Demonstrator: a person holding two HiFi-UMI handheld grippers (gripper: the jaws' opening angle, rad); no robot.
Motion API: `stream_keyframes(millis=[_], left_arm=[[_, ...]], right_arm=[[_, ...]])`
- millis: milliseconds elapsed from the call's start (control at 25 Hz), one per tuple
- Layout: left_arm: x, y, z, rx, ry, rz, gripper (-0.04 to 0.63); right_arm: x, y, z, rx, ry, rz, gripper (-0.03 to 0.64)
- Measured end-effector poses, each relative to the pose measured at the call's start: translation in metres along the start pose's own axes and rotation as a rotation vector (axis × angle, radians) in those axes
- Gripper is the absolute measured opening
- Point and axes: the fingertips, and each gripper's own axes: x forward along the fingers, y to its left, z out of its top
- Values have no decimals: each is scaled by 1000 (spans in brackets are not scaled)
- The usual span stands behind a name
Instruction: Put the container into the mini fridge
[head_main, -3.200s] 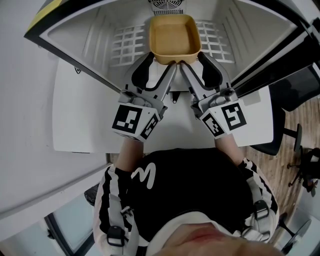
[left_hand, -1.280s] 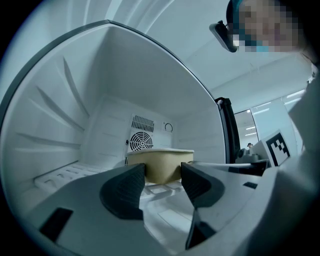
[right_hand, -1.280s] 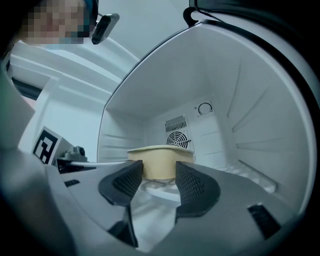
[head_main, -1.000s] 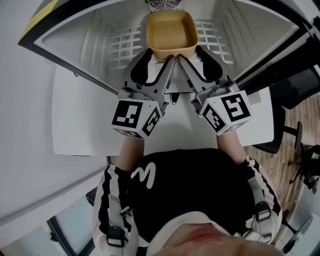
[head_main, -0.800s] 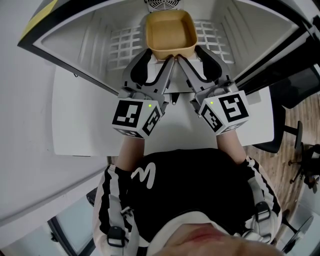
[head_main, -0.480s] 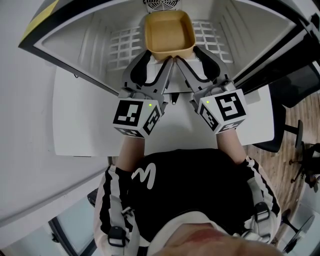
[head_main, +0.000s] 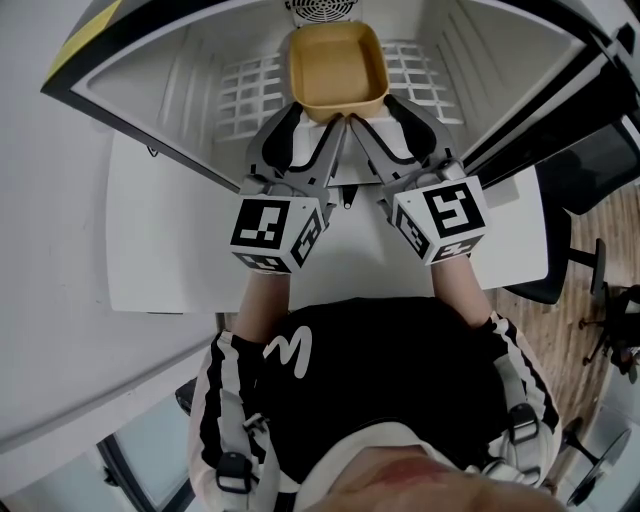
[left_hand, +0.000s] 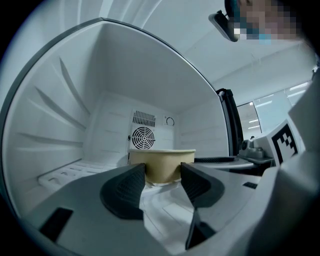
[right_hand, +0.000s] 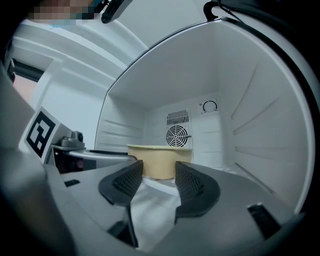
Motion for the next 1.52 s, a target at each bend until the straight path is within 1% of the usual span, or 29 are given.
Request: stream_keyframes(millis=[720, 920, 1160, 1240, 1400, 1520], left_arm=[[1, 0, -5, 41, 33, 8, 229], [0, 0, -4, 49, 22, 17, 229], [-1, 1, 0, 60, 5, 34, 229], [-3, 2, 1, 53, -2, 44, 229], [-8, 6, 5, 12, -27, 68, 229], [-13, 6, 6, 18, -30, 80, 229]], right_arm=[[1, 1, -6, -36, 10, -24, 212], [0, 2, -6, -45, 2, -21, 212], [-1, 2, -5, -31, -10, -13, 213], [-2, 3, -5, -36, -13, -15, 213], [-7, 2, -1, -37, -33, -34, 213], [-13, 0, 3, -24, -50, -49, 213]])
